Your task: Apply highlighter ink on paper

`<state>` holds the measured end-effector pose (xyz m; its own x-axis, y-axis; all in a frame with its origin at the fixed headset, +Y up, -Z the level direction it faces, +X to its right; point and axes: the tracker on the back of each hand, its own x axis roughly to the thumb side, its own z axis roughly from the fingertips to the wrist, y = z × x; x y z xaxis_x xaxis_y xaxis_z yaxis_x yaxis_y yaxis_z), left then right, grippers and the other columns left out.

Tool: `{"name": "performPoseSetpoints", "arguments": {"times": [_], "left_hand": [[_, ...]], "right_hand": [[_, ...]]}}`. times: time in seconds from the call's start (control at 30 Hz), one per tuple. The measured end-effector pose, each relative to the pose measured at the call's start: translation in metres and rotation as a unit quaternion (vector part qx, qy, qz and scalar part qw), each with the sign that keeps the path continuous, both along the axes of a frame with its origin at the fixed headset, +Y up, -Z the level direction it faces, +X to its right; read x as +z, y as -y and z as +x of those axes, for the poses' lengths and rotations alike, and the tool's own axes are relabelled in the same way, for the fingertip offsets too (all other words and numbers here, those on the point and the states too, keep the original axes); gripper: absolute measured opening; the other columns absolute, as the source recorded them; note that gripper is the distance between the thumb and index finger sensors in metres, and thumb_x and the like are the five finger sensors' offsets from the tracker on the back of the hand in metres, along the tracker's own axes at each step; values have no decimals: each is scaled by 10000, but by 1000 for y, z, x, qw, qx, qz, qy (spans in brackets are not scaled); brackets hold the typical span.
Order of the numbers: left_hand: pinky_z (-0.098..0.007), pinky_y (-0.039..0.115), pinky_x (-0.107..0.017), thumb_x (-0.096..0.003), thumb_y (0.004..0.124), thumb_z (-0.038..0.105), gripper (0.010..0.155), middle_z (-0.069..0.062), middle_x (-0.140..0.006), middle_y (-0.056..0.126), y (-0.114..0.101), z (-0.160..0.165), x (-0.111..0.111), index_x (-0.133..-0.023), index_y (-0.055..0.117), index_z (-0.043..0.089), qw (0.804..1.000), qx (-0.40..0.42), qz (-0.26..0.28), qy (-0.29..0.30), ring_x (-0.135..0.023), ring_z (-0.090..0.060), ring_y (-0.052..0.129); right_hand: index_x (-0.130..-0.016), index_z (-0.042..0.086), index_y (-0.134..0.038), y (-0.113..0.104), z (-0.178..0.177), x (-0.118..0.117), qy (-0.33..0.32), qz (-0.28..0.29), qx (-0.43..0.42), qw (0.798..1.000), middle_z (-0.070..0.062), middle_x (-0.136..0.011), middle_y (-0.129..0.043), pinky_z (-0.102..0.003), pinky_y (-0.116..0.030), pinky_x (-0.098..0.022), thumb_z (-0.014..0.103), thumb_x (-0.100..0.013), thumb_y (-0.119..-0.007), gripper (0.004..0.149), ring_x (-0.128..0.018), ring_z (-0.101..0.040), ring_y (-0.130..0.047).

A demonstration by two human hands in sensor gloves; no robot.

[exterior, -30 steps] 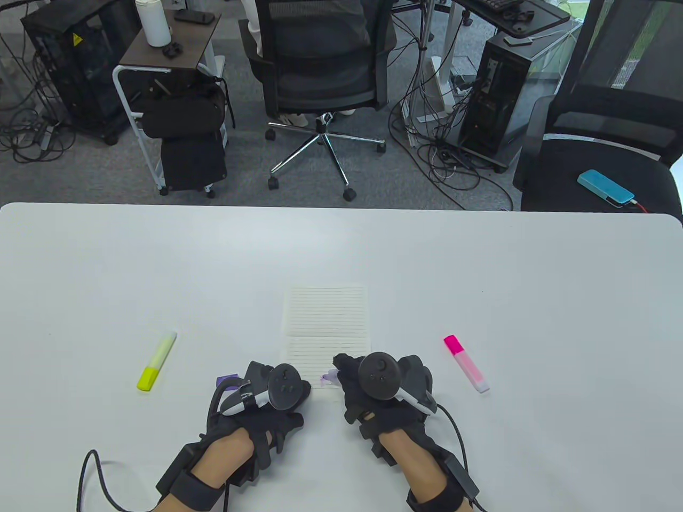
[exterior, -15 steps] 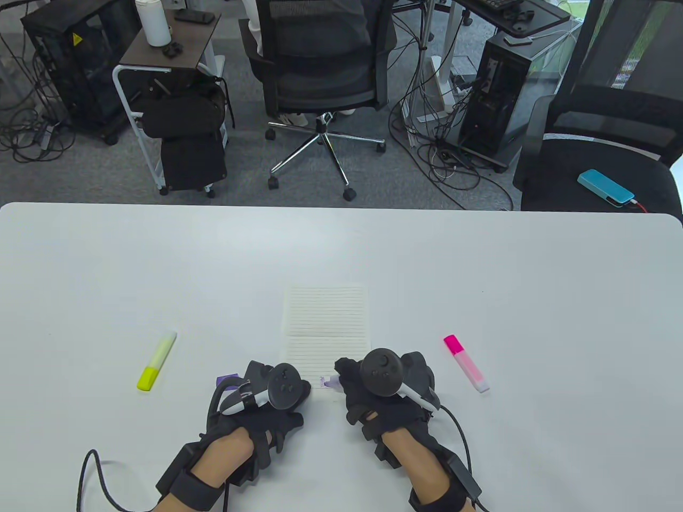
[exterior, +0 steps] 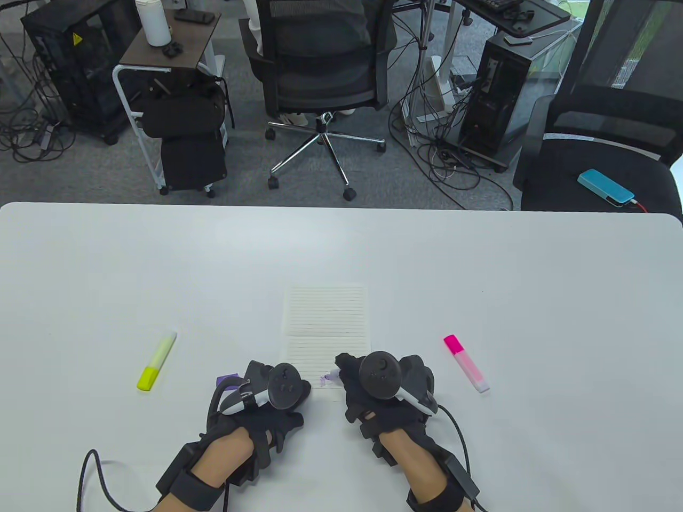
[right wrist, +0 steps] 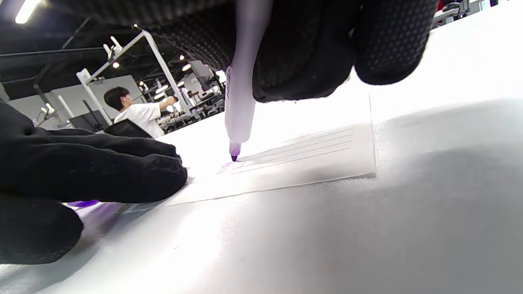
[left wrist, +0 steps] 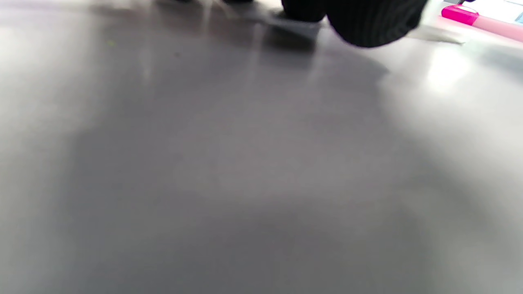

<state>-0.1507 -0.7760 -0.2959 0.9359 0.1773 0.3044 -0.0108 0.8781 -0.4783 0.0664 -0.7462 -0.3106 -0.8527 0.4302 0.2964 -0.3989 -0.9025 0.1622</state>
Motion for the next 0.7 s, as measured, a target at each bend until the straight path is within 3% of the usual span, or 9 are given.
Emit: {"name": "performPoseSetpoints", "arguments": {"times": [0.17,0.3,0.5,0.7], "left_hand": [[-647,330,-734,-429,705,511,675,2,-1143,319,0,0,0,-1046,469,374,1000,1,-1,0,-1057,-404,323],[-647,330,-735,-428,704,512,675,2,-1143,319,0,0,0,-1045,469,375,1000,0,-1,0,-1057,-405,324],[-647,330,-734,-429,704,511,674,1,-1143,318,-1,0,0,-1046,469,374,1000,1,-1,0,-1057,-404,323],[-646,330,-735,-428,705,511,675,2,-1142,320,-1,0,0,-1046,468,375,1000,0,-1,0,-1058,-404,323]], "right_hand": [[-990,196,-762,-6,1,2,-14,-35,6,999,-174,-787,-906,-573,-756,-555,293,-626,-759,377,-471,-312,-938],[-1005,203,-742,0,1,0,3,1,4,1000,-167,-805,-893,-569,-752,-562,301,-635,-744,383,-488,-305,-934],[-992,192,-758,-5,3,1,-12,-46,1,999,-174,-788,-903,-573,-756,-555,295,-628,-756,378,-471,-310,-938],[-1006,202,-741,0,2,-1,3,-9,-1,1000,-166,-804,-893,-569,-752,-561,300,-635,-746,384,-487,-306,-933]]}}
